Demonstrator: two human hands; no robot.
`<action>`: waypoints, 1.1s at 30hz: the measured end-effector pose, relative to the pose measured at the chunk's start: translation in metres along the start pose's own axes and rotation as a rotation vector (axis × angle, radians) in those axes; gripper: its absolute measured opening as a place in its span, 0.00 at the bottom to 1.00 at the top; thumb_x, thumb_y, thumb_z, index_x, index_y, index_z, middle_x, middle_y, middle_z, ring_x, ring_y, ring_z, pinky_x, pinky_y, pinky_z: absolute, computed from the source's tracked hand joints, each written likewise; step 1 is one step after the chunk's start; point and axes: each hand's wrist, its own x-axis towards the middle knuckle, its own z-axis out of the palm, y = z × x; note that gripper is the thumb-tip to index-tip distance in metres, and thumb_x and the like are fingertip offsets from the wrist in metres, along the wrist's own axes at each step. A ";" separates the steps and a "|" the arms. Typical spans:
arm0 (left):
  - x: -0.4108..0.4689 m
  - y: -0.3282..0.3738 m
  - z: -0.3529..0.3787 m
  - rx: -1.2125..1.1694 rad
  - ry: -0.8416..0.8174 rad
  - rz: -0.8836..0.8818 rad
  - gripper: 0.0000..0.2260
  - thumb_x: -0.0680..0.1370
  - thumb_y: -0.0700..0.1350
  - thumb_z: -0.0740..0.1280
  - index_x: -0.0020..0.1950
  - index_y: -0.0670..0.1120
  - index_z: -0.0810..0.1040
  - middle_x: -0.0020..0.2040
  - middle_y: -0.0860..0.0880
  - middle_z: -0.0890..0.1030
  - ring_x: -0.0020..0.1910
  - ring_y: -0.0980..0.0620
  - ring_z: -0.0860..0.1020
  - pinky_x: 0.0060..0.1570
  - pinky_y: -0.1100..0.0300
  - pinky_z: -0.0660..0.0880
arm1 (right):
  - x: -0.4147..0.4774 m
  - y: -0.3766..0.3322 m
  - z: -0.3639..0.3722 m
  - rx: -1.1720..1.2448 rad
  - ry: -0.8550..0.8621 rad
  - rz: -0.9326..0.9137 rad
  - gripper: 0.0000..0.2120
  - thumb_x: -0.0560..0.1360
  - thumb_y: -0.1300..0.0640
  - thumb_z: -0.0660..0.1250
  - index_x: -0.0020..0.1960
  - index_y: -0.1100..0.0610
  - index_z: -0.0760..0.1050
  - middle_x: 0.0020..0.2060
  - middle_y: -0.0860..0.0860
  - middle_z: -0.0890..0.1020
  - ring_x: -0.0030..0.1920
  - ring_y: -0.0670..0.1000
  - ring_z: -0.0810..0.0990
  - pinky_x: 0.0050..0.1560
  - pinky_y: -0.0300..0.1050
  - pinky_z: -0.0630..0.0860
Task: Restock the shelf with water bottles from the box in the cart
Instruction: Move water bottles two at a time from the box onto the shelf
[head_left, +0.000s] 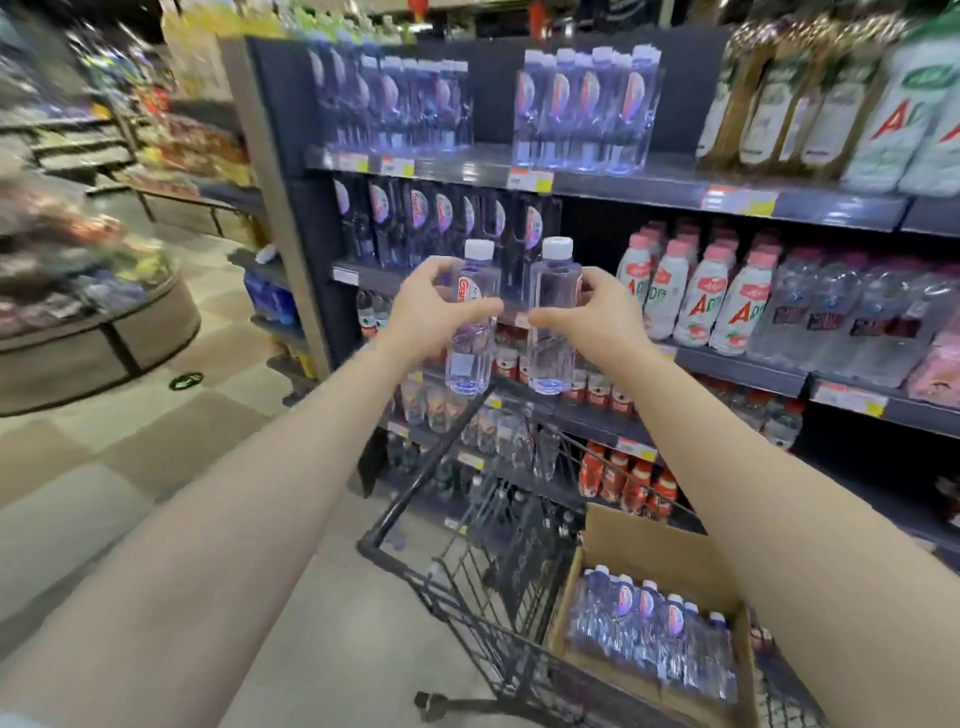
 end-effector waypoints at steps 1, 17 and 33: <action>0.004 0.000 -0.018 -0.001 0.019 -0.001 0.30 0.68 0.58 0.83 0.65 0.59 0.72 0.64 0.52 0.77 0.57 0.54 0.80 0.43 0.63 0.79 | 0.004 -0.015 0.008 -0.008 0.009 -0.018 0.34 0.65 0.40 0.80 0.67 0.49 0.76 0.56 0.47 0.83 0.52 0.49 0.82 0.45 0.44 0.77; 0.163 -0.058 -0.275 0.025 0.044 0.175 0.36 0.62 0.66 0.83 0.66 0.61 0.74 0.64 0.53 0.81 0.60 0.51 0.81 0.62 0.46 0.80 | 0.127 -0.215 0.192 -0.051 0.061 -0.073 0.39 0.68 0.44 0.81 0.72 0.58 0.71 0.55 0.49 0.77 0.54 0.53 0.77 0.58 0.53 0.78; 0.344 -0.109 -0.321 -0.185 -0.107 0.171 0.38 0.62 0.63 0.84 0.68 0.59 0.74 0.58 0.48 0.83 0.55 0.45 0.85 0.54 0.47 0.83 | 0.281 -0.240 0.275 -0.075 0.187 -0.005 0.46 0.59 0.40 0.84 0.72 0.53 0.73 0.63 0.50 0.81 0.58 0.54 0.82 0.59 0.54 0.80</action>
